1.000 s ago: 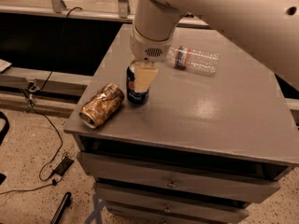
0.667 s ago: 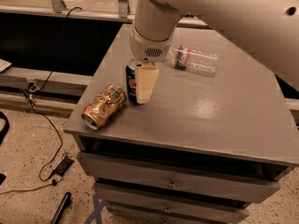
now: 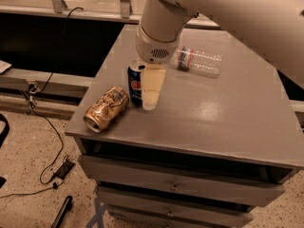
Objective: Move pepsi can near orange can
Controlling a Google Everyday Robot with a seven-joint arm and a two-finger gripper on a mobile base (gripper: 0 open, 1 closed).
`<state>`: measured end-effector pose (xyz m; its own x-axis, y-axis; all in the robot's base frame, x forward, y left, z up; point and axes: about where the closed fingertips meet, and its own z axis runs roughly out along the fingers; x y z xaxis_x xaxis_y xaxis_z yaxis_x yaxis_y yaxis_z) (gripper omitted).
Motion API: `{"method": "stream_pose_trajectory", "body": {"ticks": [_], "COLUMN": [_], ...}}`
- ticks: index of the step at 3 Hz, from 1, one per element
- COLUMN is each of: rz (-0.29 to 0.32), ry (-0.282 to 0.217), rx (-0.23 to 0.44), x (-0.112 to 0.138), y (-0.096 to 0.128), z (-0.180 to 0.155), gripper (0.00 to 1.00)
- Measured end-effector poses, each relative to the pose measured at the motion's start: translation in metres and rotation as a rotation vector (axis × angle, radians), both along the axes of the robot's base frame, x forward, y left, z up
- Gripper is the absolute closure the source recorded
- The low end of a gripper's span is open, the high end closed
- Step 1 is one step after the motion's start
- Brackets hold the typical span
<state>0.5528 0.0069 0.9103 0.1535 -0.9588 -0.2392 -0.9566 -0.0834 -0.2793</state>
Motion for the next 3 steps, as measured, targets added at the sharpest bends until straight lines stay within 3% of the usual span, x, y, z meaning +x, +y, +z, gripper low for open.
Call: {"method": "stream_pose_trajectory", "body": {"ticks": [2,3], "rz": [-0.041,-0.041], "ry": [-0.055,-0.055], "rx": [0.248,0.248], "x": [-0.002,-0.002], "y": [-0.037,-0.037], "z": [0.018,0.018], "gripper": [0.00,0.00]}}
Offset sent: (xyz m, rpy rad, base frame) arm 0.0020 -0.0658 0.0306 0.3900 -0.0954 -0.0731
